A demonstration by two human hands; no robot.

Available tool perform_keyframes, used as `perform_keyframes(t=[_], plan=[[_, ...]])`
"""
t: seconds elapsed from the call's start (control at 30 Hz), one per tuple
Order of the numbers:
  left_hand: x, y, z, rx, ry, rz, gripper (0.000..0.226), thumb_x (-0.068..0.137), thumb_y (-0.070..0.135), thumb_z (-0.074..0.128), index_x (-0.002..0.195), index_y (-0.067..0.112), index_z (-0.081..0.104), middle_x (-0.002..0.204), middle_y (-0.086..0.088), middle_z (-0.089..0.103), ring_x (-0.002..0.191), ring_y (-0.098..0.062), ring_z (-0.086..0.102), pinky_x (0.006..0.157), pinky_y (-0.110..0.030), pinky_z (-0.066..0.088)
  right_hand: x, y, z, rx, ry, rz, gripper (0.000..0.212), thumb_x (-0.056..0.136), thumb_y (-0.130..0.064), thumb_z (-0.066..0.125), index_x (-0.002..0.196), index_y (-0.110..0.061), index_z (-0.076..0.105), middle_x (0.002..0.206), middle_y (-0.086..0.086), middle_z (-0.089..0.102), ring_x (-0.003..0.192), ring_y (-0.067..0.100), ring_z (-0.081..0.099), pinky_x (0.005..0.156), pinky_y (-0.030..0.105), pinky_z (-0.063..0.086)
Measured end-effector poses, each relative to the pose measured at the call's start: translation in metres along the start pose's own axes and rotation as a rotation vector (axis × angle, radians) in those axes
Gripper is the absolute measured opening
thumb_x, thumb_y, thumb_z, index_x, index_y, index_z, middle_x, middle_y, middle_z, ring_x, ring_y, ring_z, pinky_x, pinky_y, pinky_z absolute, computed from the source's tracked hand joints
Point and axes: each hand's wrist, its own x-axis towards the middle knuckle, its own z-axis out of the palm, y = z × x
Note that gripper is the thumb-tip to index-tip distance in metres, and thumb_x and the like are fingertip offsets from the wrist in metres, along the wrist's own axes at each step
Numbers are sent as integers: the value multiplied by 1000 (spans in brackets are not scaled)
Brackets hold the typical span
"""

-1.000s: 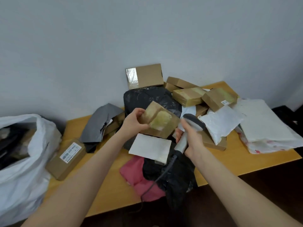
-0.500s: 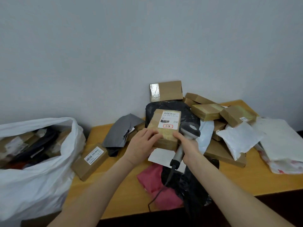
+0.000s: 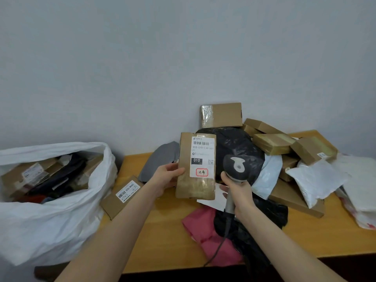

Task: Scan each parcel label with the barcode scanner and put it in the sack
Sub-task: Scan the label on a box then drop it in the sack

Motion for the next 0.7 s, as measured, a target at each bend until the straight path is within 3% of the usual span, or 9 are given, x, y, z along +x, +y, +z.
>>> perform_keyframes(t=[0.1,0.17,0.27,0.7], plan=[[9,-17,-4,16,93,15,47,81,8,74,125,11,57,105,-4,69,97,-23,67,88,-41,54,-8,-4,4,-38,-45,19,18,86,-19,74,93,-6,64,64,7,62,48,12,53,49,22,45],[13,-27,-3,43,119,24,54,80,9,76,130,9,55,109,-6,69,101,-26,66,94,-45,52,-17,-4,11,-98,-90,1,15,85,-15,73,85,-3,64,54,6,54,41,12,46,42,23,40],[18,-39,-2,42,142,28,54,82,7,74,132,8,53,113,-8,67,102,-26,65,89,-39,54,-25,3,21,-152,-94,-36,15,83,-16,75,83,-4,66,55,6,56,43,12,47,44,24,39],[33,-66,-5,-40,223,-29,55,82,5,73,134,6,52,116,-11,66,108,-29,63,96,-46,50,-42,9,26,-215,-117,18,20,83,-16,71,70,-3,62,46,7,50,36,16,40,46,28,34]])
